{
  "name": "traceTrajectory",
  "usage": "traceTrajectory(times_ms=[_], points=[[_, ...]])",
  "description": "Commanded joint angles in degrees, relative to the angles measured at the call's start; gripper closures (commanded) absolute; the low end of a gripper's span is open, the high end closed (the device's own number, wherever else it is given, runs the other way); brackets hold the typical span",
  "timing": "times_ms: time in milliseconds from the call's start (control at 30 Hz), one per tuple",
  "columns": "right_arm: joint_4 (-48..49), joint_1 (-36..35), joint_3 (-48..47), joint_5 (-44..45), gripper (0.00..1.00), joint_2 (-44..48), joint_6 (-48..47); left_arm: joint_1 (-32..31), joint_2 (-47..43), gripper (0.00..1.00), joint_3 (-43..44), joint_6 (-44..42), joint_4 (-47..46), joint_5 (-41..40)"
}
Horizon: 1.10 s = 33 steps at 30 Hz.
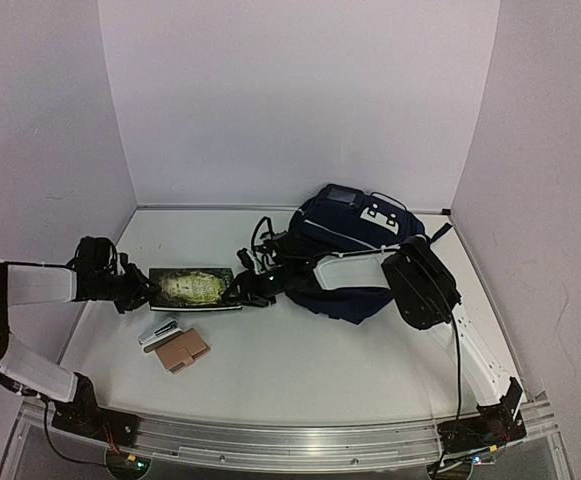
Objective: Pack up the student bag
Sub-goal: Pick up the book from the center of the board.
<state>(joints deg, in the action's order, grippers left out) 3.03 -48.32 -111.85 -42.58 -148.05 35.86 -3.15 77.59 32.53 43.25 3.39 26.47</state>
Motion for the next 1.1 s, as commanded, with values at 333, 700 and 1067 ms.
traceTrajectory(times_ms=[333,700,1067], points=[[1.6,-0.5,12.2,-8.5,0.28,17.6,-9.1,-1.2,-13.6,1.00,4.4,-1.7,-0.4,11.9],[-22.1,6.9,20.4,-5.7,0.04,33.3,-30.8,-1.6,-14.5,1.00,13.6,-8.7,5.7,22.7],[-46.2,7.2,14.0,-7.9,0.02,40.7,-52.1,-16.1,-10.2,1.00,27.9,-27.9,23.7,32.1]])
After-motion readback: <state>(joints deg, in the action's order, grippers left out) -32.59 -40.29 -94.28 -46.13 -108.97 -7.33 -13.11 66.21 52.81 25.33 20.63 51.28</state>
